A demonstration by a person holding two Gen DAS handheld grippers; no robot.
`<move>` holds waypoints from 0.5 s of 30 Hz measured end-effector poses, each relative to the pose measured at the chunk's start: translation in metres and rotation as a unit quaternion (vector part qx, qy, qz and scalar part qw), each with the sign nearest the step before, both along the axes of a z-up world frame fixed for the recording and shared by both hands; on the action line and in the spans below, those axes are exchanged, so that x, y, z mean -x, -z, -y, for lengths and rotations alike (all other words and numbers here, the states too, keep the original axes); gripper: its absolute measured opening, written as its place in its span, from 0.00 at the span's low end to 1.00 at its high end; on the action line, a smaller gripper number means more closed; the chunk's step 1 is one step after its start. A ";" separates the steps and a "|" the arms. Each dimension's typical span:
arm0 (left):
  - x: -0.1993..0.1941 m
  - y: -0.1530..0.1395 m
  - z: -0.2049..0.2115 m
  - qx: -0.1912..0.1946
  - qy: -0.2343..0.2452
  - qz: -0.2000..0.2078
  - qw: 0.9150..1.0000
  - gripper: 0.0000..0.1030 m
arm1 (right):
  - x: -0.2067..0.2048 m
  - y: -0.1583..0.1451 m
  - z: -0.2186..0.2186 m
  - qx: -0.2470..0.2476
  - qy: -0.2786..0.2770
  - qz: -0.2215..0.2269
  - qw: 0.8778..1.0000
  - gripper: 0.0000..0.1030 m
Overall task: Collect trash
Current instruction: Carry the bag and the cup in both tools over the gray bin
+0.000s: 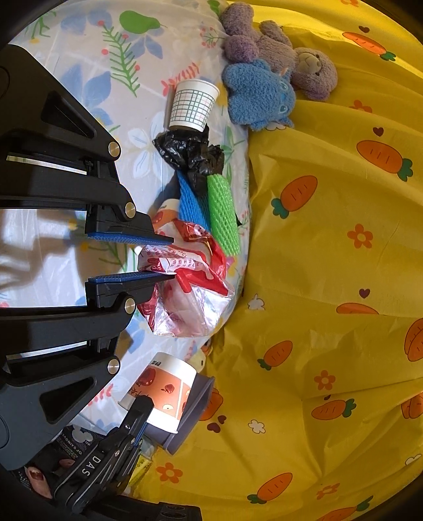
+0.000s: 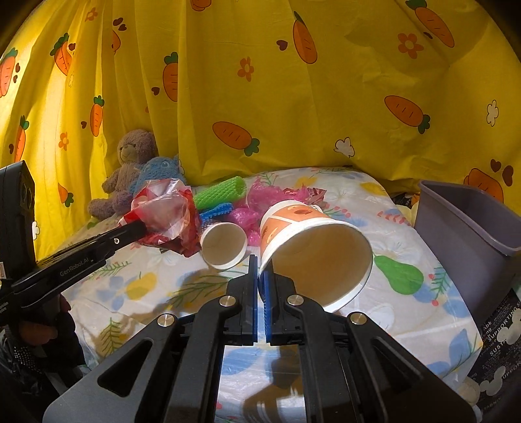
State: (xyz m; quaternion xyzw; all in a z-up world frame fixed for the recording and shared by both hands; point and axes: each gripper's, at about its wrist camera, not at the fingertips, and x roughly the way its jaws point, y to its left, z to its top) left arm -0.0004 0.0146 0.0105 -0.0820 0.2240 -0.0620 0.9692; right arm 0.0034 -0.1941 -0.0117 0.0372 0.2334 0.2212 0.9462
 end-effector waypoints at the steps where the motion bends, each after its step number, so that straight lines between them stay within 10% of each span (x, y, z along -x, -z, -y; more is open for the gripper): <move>1: -0.002 -0.002 0.004 0.000 0.003 0.002 1.000 0.14 | 0.000 -0.002 0.004 0.001 0.005 0.002 1.000 0.04; 15: -0.031 -0.020 0.069 -0.009 0.060 0.013 0.998 0.14 | -0.011 -0.027 0.062 0.008 0.076 0.036 0.996 0.04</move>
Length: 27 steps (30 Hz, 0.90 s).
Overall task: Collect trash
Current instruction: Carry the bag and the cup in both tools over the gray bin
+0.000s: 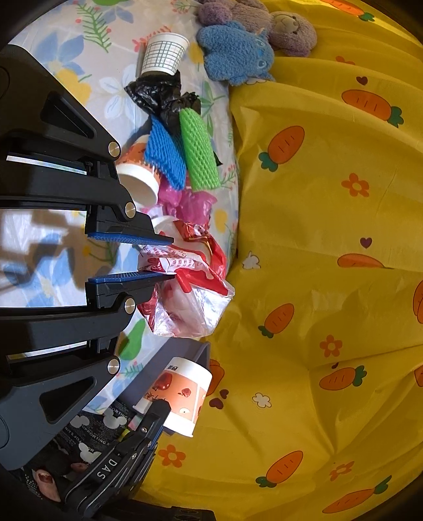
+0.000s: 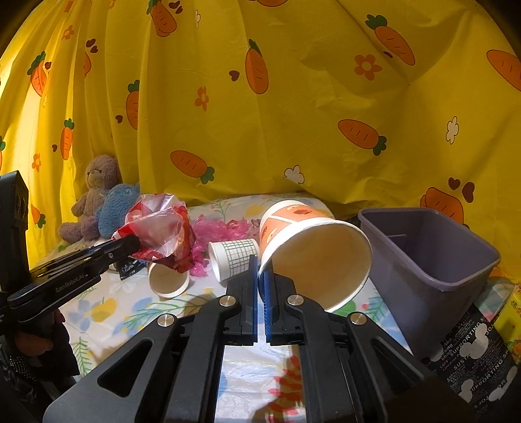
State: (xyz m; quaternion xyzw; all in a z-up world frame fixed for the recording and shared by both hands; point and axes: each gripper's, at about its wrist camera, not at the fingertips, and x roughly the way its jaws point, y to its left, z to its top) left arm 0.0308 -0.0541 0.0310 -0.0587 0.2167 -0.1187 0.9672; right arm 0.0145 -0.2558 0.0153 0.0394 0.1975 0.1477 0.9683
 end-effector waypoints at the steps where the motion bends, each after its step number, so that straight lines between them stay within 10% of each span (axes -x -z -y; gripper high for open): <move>1: -0.002 -0.002 0.006 -0.001 0.005 0.002 1.000 0.14 | -0.002 -0.001 0.005 -0.001 0.005 0.001 1.000 0.04; 27: -0.114 -0.013 0.162 -0.005 0.137 -0.034 0.990 0.14 | -0.048 -0.015 0.130 -0.002 0.155 -0.003 0.988 0.04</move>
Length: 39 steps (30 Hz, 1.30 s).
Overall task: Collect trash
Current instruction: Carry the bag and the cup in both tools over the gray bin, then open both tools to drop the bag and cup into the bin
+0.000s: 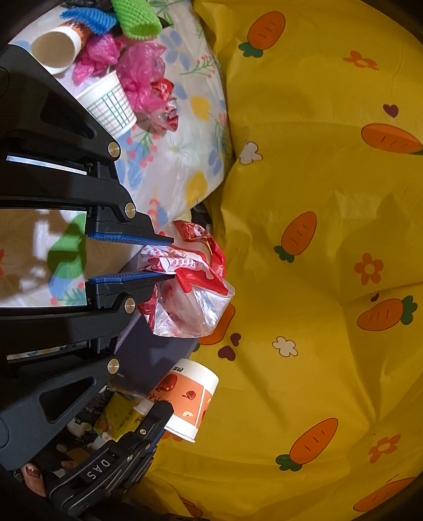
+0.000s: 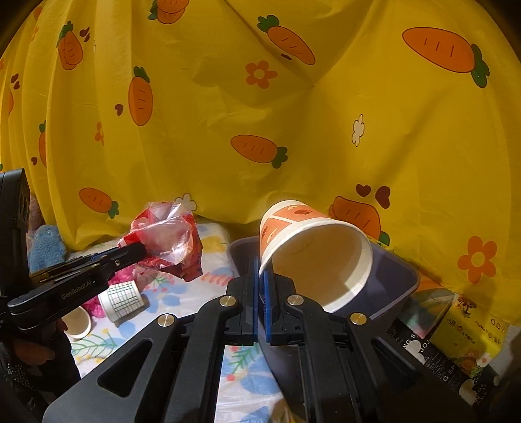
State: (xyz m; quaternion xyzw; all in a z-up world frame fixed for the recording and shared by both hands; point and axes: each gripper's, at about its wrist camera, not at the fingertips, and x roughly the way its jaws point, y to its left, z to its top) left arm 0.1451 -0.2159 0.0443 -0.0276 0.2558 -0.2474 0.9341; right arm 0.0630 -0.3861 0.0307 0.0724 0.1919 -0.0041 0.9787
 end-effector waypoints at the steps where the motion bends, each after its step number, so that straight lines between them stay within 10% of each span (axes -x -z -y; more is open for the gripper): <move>1: -0.005 0.002 0.006 0.000 0.004 -0.003 1.000 0.14 | -0.004 0.002 0.003 0.001 0.003 -0.004 1.000 0.04; 39: -0.056 0.045 0.092 -0.013 0.062 -0.066 0.996 0.15 | -0.043 0.042 0.018 0.021 0.047 -0.099 0.994 0.04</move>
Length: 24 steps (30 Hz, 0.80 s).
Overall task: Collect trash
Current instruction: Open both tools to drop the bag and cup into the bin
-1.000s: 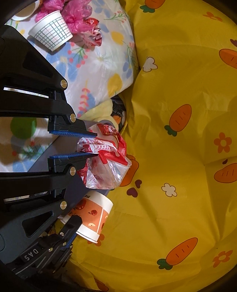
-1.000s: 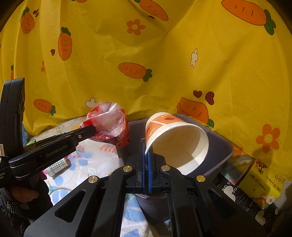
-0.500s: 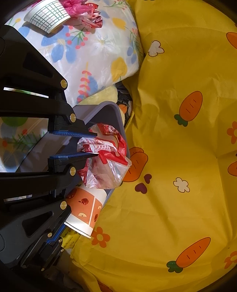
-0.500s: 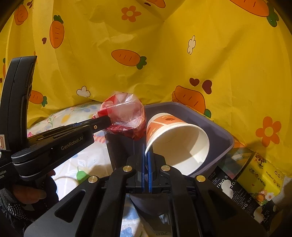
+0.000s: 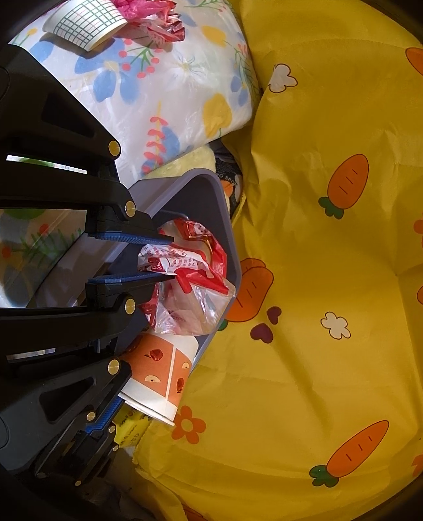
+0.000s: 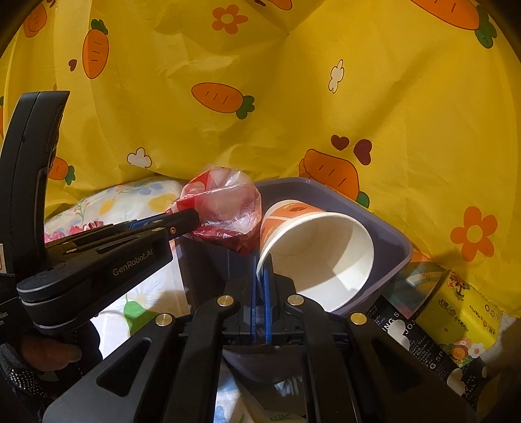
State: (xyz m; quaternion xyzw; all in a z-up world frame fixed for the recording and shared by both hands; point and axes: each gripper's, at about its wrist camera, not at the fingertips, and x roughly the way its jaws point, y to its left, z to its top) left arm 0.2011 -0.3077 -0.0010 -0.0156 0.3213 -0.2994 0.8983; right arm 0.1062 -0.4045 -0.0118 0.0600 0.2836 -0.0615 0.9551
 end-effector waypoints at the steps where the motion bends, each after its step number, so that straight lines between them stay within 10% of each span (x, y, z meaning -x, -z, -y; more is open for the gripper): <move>1: 0.000 0.001 0.000 -0.001 0.001 0.000 1.000 0.15 | 0.000 0.001 0.000 0.000 0.000 -0.001 1.000 0.04; 5: 0.001 0.002 0.001 -0.001 0.006 -0.001 1.000 0.18 | 0.000 0.002 0.001 0.001 0.002 -0.001 1.000 0.05; 7: 0.001 0.003 0.002 0.001 0.013 -0.004 1.000 0.30 | -0.001 0.002 0.003 0.000 0.005 -0.003 1.000 0.11; 9: 0.002 0.003 -0.001 0.005 0.004 -0.002 1.000 0.65 | -0.001 0.003 0.004 0.002 0.008 -0.004 1.000 0.23; 12: 0.003 0.000 -0.011 0.017 -0.012 0.002 1.000 0.75 | 0.001 0.003 0.005 0.006 0.012 -0.003 1.000 0.37; 24: 0.021 -0.004 -0.054 0.020 -0.067 0.016 0.997 0.86 | 0.013 0.000 0.010 0.006 0.039 0.018 0.999 0.64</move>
